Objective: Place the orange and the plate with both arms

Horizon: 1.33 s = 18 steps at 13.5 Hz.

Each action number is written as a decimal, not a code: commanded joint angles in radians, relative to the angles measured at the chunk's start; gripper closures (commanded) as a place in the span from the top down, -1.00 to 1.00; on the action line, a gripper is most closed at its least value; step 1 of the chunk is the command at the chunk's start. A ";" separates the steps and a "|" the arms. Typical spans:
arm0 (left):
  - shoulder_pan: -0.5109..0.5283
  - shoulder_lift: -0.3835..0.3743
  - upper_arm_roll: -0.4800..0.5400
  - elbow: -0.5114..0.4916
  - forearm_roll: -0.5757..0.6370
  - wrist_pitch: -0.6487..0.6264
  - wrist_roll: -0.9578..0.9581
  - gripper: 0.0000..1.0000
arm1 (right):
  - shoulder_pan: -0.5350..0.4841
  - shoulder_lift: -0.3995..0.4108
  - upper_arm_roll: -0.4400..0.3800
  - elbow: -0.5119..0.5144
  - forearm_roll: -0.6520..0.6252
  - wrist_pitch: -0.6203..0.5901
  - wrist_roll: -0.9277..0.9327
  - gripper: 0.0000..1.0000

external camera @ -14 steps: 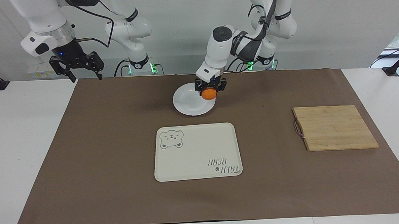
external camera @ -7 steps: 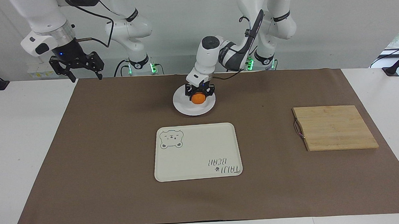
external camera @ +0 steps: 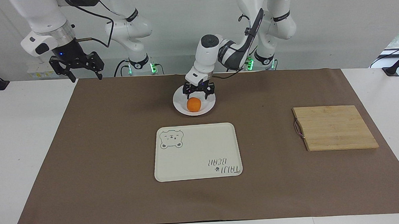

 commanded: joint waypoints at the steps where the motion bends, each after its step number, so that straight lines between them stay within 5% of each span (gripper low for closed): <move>1: 0.114 -0.010 0.001 0.105 0.001 -0.139 0.061 1.00 | -0.003 -0.008 0.002 -0.005 0.020 0.004 0.013 1.00; 13: 0.647 -0.076 0.009 0.325 0.004 -0.485 0.719 1.00 | -0.003 -0.008 0.002 -0.005 0.020 0.004 0.013 1.00; 18: 0.734 -0.073 0.010 0.445 0.131 -0.616 0.799 1.00 | -0.003 -0.008 0.002 -0.005 0.020 0.004 0.013 1.00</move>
